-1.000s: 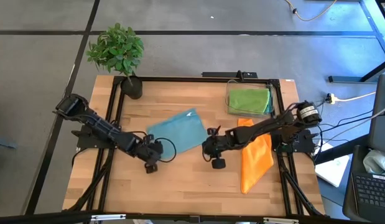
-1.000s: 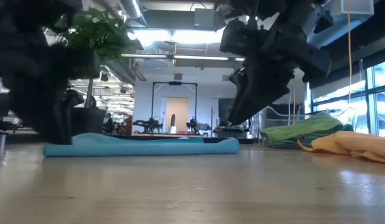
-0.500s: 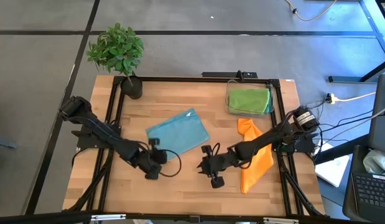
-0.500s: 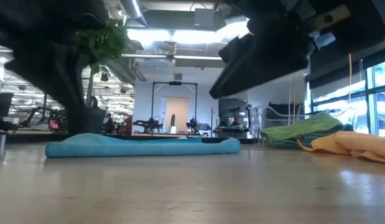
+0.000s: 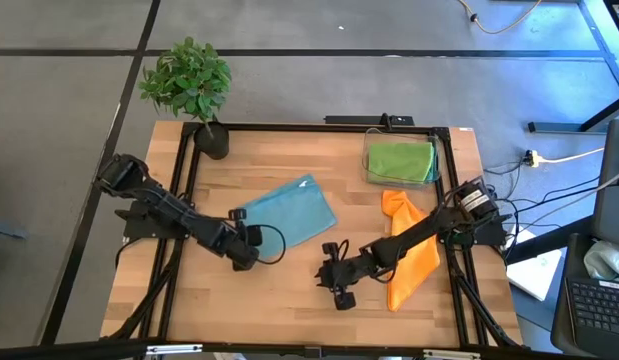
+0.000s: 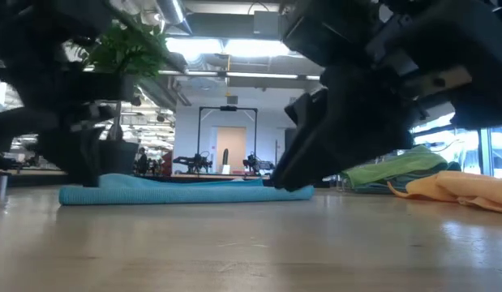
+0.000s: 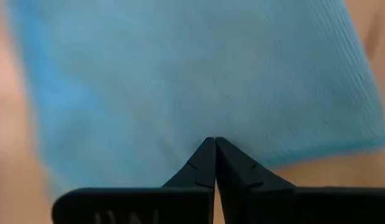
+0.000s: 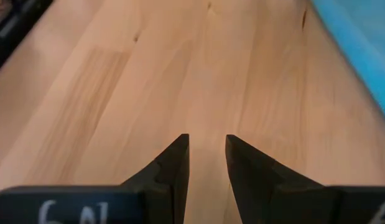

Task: Fold microfiber towels
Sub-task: Fold the light blue microfiber towel

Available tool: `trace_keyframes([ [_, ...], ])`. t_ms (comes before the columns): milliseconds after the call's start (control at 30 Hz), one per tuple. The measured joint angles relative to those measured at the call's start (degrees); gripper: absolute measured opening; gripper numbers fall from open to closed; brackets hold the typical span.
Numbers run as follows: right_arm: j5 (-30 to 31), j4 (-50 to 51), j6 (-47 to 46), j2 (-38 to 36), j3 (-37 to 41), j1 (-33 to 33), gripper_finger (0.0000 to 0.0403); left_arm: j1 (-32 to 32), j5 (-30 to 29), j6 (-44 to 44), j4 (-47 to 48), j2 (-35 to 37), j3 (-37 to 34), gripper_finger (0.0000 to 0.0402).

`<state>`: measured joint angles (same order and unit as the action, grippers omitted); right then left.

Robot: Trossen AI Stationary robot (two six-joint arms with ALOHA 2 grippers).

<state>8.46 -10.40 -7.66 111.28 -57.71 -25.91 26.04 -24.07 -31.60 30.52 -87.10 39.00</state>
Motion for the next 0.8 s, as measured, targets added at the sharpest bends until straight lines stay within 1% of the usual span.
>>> trace_keyframes([
  [33,-0.01,0.15,-0.13,0.13,0.00,0.00,0.0107,0.30,1.44,-2.10,-0.27,-0.47,-0.33,0.0002],
  [133,-0.01,0.33,1.05,0.22,0.00,0.00,0.0107,2.02,2.99,-9.51,-1.56,-1.44,-0.54,0.0006],
  [200,-0.01,0.30,2.29,0.22,0.00,0.00,0.0107,3.80,3.15,-13.22,-6.82,-2.72,-0.52,0.0006],
  [333,0.07,0.08,3.21,0.22,0.00,0.00,0.0107,6.07,4.99,-17.44,-20.99,-6.48,0.15,0.0002],
  [400,0.05,-0.62,3.43,0.22,0.00,0.00,0.0107,6.49,5.16,-19.11,-24.00,-9.19,2.35,0.0002],
  [500,0.11,-1.25,5.15,0.22,0.00,-0.37,0.0107,6.67,5.22,-19.29,-23.38,-13.64,7.45,0.0002],
  [667,0.10,-1.59,11.21,0.24,0.00,-1.09,0.0107,5.90,4.24,-19.20,-23.23,-21.74,16.87,0.0002],
  [733,0.08,-1.24,13.04,0.24,0.00,-1.11,0.0107,5.76,4.07,-16.89,-22.17,-24.47,20.66,0.0002],
  [800,0.10,-0.92,14.30,0.24,0.00,-1.25,0.0107,5.75,3.85,-13.67,-18.45,-25.56,23.96,0.0001],
])
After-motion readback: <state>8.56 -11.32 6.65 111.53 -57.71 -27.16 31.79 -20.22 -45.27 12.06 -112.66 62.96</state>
